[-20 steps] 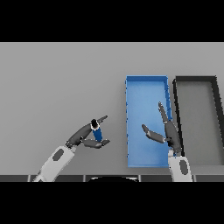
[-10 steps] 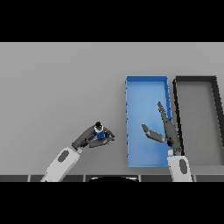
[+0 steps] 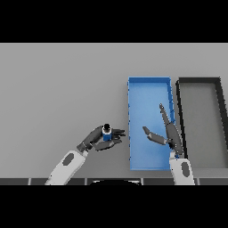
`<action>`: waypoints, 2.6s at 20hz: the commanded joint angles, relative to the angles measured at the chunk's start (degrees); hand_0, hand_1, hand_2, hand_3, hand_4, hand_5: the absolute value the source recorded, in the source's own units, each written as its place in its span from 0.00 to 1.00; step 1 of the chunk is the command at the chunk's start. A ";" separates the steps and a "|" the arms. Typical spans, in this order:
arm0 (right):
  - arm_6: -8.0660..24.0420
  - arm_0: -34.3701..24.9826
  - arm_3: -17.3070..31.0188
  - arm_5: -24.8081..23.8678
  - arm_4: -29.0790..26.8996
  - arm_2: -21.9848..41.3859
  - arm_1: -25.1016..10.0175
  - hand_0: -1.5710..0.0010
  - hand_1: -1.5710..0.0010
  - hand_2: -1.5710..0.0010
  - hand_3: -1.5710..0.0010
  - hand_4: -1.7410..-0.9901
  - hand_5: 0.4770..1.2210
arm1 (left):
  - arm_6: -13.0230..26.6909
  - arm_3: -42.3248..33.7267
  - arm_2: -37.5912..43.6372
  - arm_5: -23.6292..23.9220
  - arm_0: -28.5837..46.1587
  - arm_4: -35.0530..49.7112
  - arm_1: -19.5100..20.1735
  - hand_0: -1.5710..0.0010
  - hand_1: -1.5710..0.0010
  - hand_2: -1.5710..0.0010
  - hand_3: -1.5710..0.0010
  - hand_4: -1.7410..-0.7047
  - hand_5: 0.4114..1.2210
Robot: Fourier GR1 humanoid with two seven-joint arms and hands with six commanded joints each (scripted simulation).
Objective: Pick up the blue pipe and place it into the blue bin.
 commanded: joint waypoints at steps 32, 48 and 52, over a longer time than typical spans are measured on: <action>6.24 -13.27 -13.85 21.51 -23.21 0.04 -14.37 1.00 1.00 1.00 1.00 0.73 0.09 | 7.98 -8.93 2.15 -5.92 -1.54 -3.97 -2.71 0.00 0.00 0.00 0.00 0.26 1.00; 21.05 -29.87 -12.30 29.53 -29.93 13.52 -10.14 1.00 1.00 1.00 1.00 0.73 0.05 | 9.77 -8.13 4.44 -10.46 -1.35 -4.71 -5.24 0.00 0.00 0.00 0.00 0.26 1.00; 21.88 -34.03 -7.74 30.27 -28.58 15.62 -6.21 1.00 0.99 0.99 1.00 0.70 0.05 | 8.13 -6.96 5.29 -12.63 -2.08 -4.41 -6.03 0.00 0.00 0.00 0.00 0.28 1.00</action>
